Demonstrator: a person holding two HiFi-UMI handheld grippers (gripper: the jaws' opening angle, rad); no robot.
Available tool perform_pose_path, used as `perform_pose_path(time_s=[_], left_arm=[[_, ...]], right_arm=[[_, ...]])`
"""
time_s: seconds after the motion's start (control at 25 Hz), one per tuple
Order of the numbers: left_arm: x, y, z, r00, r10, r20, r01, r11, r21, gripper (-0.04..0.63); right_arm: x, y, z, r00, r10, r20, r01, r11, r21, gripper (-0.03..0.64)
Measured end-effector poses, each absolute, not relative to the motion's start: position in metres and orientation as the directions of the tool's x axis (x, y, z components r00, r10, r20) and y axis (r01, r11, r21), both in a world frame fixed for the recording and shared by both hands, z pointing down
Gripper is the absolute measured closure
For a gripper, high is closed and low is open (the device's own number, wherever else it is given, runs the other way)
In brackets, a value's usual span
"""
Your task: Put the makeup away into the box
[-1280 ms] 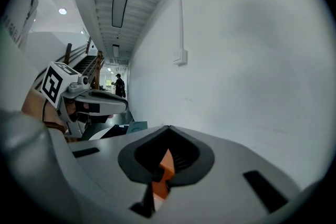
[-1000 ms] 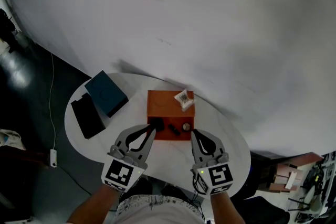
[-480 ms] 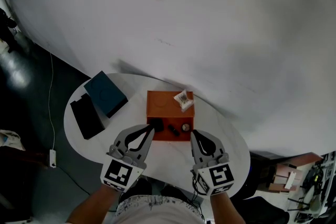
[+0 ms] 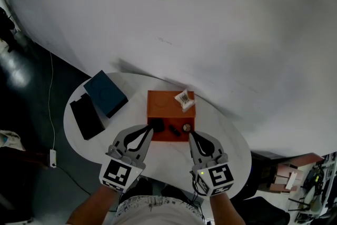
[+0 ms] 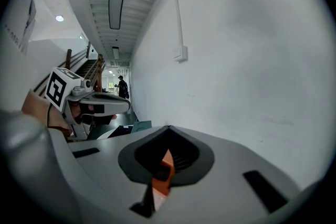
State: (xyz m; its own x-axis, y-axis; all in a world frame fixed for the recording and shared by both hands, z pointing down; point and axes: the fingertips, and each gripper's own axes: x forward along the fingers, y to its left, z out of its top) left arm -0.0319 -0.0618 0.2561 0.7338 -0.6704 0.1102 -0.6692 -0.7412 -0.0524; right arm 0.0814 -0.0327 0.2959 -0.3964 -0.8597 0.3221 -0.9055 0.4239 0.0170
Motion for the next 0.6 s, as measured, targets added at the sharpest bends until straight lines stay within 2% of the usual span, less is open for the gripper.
perform_pose_path(time_s=[0.6], left_arm=[[-0.0321,-0.0597,0.2624,0.726,-0.675,0.131,-0.677,-0.735,-0.039,0.566]], right_arm=[[0.0824,-0.0311,0.2999,-0.399,-0.853,0.337,-0.903,0.429,0.016,0.611]])
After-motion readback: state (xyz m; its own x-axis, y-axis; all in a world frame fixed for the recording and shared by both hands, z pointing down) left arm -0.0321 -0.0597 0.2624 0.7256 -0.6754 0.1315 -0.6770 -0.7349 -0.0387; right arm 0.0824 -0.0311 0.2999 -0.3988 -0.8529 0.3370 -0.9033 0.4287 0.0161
